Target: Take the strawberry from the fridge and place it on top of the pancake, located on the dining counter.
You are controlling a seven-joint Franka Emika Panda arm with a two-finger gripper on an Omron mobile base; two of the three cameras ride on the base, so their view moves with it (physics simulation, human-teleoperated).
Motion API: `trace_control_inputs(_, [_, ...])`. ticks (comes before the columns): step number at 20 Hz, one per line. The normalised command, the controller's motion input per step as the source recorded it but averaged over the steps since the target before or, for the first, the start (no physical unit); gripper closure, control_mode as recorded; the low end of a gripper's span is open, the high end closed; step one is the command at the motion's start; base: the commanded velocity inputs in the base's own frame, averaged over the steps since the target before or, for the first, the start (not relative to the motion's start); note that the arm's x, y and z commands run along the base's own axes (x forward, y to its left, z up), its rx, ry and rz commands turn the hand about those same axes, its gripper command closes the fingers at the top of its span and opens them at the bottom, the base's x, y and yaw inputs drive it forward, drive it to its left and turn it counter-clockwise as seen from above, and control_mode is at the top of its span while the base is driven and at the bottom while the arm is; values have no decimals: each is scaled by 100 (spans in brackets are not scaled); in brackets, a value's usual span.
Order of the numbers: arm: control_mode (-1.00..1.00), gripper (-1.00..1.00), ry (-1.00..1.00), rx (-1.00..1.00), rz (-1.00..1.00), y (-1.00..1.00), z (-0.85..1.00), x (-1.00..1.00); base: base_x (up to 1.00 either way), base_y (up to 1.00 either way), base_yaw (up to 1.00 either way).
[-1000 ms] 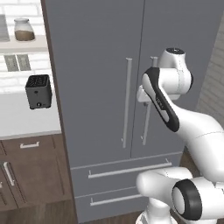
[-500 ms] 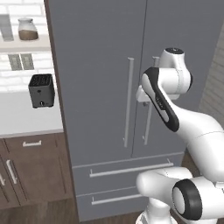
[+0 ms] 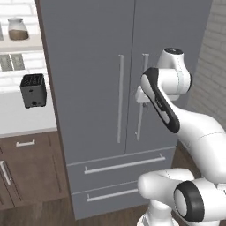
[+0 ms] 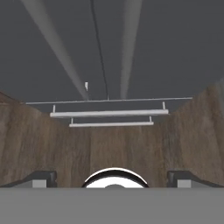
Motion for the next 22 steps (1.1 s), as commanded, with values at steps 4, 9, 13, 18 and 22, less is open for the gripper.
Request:
trace_control_inputs(4, [100,-100,0,0,0,0,0,0,-31,6,-28])
trace_control_inputs(9, [100,-100,0,0,0,0,0,0,0,3,2])
trace_control_inputs(13, [100,-100,0,0,0,0,0,0,0,0,14])
trace_control_inputs(18, [100,-100,0,0,0,0,0,0,0,0,15])
trace_control_inputs(22, [100,-100,0,0,0,0,0,0,2,-1,12])
